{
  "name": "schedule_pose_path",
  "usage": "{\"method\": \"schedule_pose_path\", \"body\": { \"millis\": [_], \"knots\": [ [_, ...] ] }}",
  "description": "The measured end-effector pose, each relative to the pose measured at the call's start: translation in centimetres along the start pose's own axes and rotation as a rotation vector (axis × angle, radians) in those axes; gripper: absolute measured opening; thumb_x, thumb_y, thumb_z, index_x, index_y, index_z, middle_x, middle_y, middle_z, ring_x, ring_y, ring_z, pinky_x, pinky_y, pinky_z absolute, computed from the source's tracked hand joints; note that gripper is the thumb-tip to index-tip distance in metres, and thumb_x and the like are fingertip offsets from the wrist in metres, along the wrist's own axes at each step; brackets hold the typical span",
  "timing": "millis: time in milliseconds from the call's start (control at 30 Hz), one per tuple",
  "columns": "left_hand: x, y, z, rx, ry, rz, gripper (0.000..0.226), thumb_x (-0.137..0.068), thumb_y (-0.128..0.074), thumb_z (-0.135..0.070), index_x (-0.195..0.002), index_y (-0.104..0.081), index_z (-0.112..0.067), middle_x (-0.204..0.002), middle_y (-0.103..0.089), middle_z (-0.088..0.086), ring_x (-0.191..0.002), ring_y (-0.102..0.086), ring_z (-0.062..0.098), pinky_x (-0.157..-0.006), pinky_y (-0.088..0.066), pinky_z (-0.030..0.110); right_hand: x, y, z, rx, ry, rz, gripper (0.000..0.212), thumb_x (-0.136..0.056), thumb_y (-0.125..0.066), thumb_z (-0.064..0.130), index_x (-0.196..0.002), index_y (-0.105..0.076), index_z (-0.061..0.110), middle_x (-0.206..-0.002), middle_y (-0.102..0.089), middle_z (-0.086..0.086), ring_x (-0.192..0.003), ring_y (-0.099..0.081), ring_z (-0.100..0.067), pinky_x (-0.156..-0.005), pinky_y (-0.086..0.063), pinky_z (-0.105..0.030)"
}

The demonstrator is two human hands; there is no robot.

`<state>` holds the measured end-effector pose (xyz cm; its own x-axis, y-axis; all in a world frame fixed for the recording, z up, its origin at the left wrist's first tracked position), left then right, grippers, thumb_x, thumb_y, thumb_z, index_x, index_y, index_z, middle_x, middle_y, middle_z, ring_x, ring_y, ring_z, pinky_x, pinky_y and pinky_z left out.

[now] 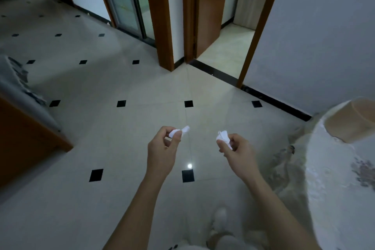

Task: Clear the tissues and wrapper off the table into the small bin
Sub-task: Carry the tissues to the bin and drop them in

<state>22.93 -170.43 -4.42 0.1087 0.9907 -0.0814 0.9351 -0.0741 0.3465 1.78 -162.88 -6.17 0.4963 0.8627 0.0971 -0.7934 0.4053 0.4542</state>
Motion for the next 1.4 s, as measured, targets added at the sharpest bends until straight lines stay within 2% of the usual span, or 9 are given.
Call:
{"method": "schedule_pose_path", "body": {
  "millis": [367, 700, 833, 933, 1067, 1167, 1267, 1333, 1400],
  "knots": [
    [-15.2, -14.2, -2.9, 0.001, -0.074, 0.176, 0.012, -0.095, -0.061, -0.031, -0.083, -0.061, -0.034, -0.079, -0.064, 0.01, -0.068, -0.055, 0.033, -0.064, -0.053, 0.047, -16.2, 6.4, -4.5, -0.062, -0.067, -0.189, 0.029, -0.083, -0.064, 0.048, -0.075, -0.064, 0.021, -0.067, -0.069, 0.003, -0.064, -0.066, -0.021, -0.065, -0.056, -0.046],
    [-26.4, -31.2, -11.6, 0.004, -0.177, 0.39, 0.011, -0.095, -0.059, -0.031, -0.086, -0.062, -0.024, -0.078, -0.065, 0.005, -0.068, -0.058, 0.025, -0.059, -0.05, 0.039, -30.8, 19.1, -4.3, -0.021, -0.058, -0.37, 0.02, -0.089, -0.064, 0.042, -0.08, -0.064, 0.025, -0.071, -0.068, 0.0, -0.066, -0.064, -0.016, -0.062, -0.053, -0.041],
    [-28.3, -37.9, -13.5, 0.003, -0.214, 0.516, 0.011, -0.095, -0.059, -0.031, -0.086, -0.062, -0.025, -0.075, -0.062, -0.003, -0.065, -0.057, 0.017, -0.058, -0.052, 0.035, -31.9, 23.6, -5.9, -0.074, -0.127, -0.458, 0.018, -0.09, -0.065, 0.035, -0.079, -0.064, 0.02, -0.07, -0.067, -0.005, -0.062, -0.061, -0.019, -0.056, -0.047, -0.035],
    [-28.7, -43.4, -15.1, 0.008, -0.278, 0.637, 0.01, -0.096, -0.059, -0.027, -0.086, -0.062, -0.024, -0.074, -0.06, -0.004, -0.061, -0.055, 0.006, -0.055, -0.049, 0.021, -31.7, 27.0, -7.8, -0.085, -0.19, -0.584, 0.02, -0.088, -0.064, 0.038, -0.076, -0.064, 0.022, -0.068, -0.065, -0.003, -0.058, -0.057, -0.013, -0.056, -0.042, -0.028],
    [-27.9, -50.3, -17.7, 0.031, -0.325, 0.819, 0.007, -0.095, -0.059, -0.029, -0.089, -0.062, -0.029, -0.078, -0.062, -0.004, -0.068, -0.058, 0.012, -0.055, -0.046, 0.016, -30.2, 31.7, -9.9, -0.086, -0.286, -0.777, 0.021, -0.088, -0.066, 0.035, -0.077, -0.065, 0.018, -0.067, -0.065, -0.006, -0.059, -0.058, -0.015, -0.055, -0.043, -0.028],
    [-26.9, -54.8, -19.6, 0.058, -0.399, 0.973, 0.01, -0.095, -0.06, -0.03, -0.085, -0.062, -0.03, -0.072, -0.059, -0.004, -0.063, -0.055, 0.016, -0.053, -0.043, 0.021, -28.5, 34.4, -11.2, -0.025, -0.339, -0.948, 0.027, -0.089, -0.067, 0.03, -0.065, -0.058, 0.022, -0.061, -0.063, -0.005, -0.056, -0.056, -0.012, -0.05, -0.036, -0.018],
    [-25.5, -58.4, -21.7, 0.073, -0.457, 1.133, 0.015, -0.094, -0.061, -0.031, -0.079, -0.06, -0.03, -0.063, -0.054, -0.001, -0.056, -0.049, 0.016, -0.05, -0.036, 0.019, -26.8, 36.1, -12.5, 0.018, -0.447, -1.093, 0.041, -0.088, -0.066, 0.036, -0.058, -0.043, 0.02, -0.053, -0.049, -0.004, -0.051, -0.045, -0.014, -0.051, -0.033, -0.028],
    [-24.9, -60.2, -22.9, 0.082, -0.501, 1.203, 0.015, -0.093, -0.062, -0.034, -0.078, -0.06, -0.032, -0.059, -0.051, -0.001, -0.053, -0.045, 0.01, -0.048, -0.034, 0.018, -25.8, 36.7, -12.9, 0.031, -0.498, -1.131, 0.035, -0.089, -0.065, 0.035, -0.063, -0.048, 0.018, -0.055, -0.047, 0.001, -0.052, -0.045, -0.013, -0.051, -0.034, -0.031],
    [-24.2, -62.1, -24.0, 0.094, -0.548, 1.286, 0.015, -0.091, -0.063, -0.036, -0.077, -0.06, -0.032, -0.055, -0.048, -0.007, -0.049, -0.04, 0.007, -0.047, -0.033, 0.019, -24.9, 37.3, -13.1, 0.07, -0.549, -1.183, 0.019, -0.09, -0.063, 0.037, -0.079, -0.061, 0.022, -0.066, -0.06, 0.002, -0.061, -0.055, -0.011, -0.054, -0.041, -0.03]
  ]
}}
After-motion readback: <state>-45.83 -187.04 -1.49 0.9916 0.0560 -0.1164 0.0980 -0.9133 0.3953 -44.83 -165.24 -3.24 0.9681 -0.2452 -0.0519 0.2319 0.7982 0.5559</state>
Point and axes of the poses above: each hand's wrist, its own x-axis away from the middle knuckle, its own y-axis out of the back of the hand, z = x × y, the point moved 3 cm from there along -x, towards the middle knuckle
